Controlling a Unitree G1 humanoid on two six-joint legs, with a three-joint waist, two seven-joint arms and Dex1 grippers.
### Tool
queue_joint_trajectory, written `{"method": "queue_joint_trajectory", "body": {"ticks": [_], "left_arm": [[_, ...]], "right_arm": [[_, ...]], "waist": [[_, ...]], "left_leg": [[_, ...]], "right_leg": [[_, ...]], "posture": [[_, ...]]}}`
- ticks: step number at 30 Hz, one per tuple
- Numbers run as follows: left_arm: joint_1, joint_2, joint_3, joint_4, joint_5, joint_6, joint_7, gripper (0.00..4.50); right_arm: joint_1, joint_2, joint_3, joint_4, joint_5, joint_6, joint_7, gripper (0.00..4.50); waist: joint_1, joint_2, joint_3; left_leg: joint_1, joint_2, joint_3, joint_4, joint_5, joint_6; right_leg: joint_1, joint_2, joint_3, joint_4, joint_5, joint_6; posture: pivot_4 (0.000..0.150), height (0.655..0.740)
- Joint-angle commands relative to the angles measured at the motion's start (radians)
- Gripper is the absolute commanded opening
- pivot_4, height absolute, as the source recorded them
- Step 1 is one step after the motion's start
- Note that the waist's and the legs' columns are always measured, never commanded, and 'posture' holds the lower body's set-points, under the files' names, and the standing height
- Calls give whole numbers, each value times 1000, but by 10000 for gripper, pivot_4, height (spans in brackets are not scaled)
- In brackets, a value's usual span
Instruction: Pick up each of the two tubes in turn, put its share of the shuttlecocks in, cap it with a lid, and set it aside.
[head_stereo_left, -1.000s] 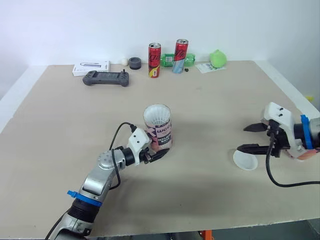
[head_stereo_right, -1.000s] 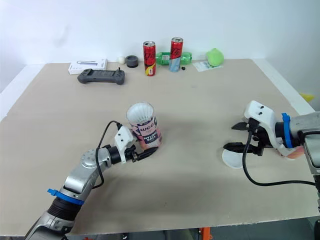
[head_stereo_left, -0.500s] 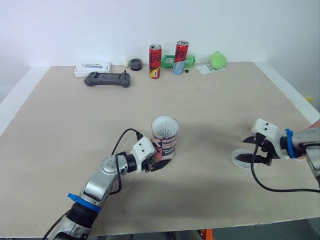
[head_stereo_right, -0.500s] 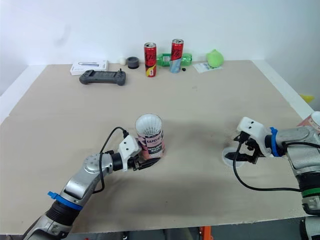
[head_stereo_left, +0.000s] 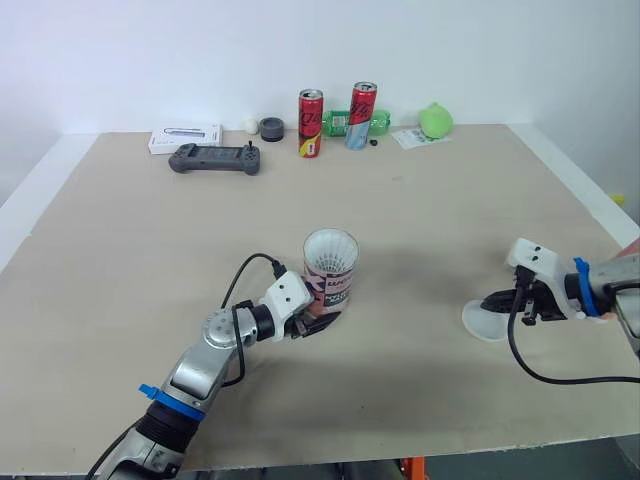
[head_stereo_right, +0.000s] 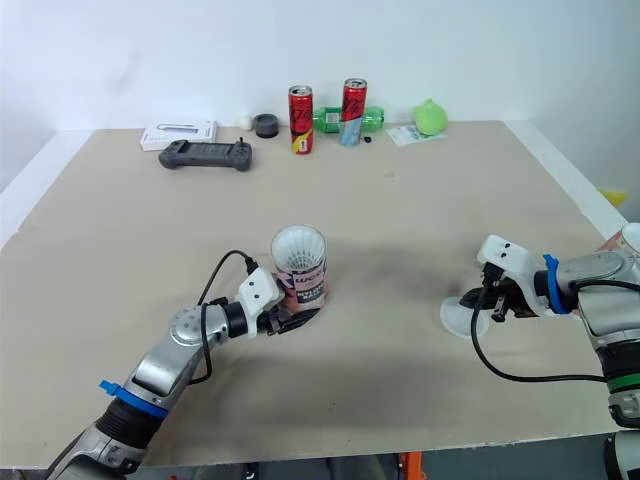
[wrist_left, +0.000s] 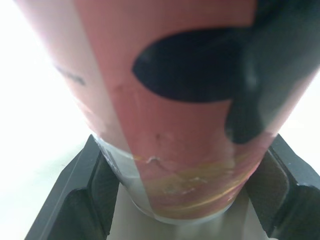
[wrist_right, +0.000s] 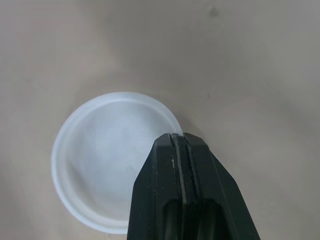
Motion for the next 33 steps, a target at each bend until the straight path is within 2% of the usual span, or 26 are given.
{"method": "queue_joint_trajectory", "body": {"ticks": [1, 6, 12, 19, 33], "left_arm": [[-11, 0, 5, 17, 16, -15, 10, 30200], [-26, 4, 4, 39, 48, -17, 32, 30200], [-39, -6, 4, 63, 60, -21, 44, 30200], [-39, -18, -5, 66, 69, -19, 52, 30200], [-26, -20, -8, 50, 76, -7, 61, 30200]], "right_arm": [[-122, 0, -52, -135, 60, 23, 7, 329], [-385, 100, -9, -277, 122, 88, -7, 329], [-589, 256, 96, -345, 115, 74, -27, 329], [-647, 341, 183, -322, 79, 16, -20, 329], [-663, 381, 262, -362, 47, 0, 15, 329]], "waist": [[-2, 1, 0], [-9, 2, -1], [0, 1, 0], [5, 1, 0], [3, 1, -1]], "left_leg": [[0, 0, 0, 0, 0, 0], [1, 0, 0, 0, 0, 0], [-2, 1, 0, -1, -1, -1], [-3, 0, -1, -2, -1, -1], [-2, 1, 0, -2, -1, 0]], "right_leg": [[0, 0, 0, 0, 0, 0], [-1, 0, 0, 0, 1, 0], [-2, 0, 0, -1, 0, 0], [-2, 0, -1, -1, -1, 0], [-2, 0, -1, -1, 0, -1]], "posture": [[1500, 7400], [1500, 7400], [1500, 7400], [1500, 7400], [1500, 7400]]}}
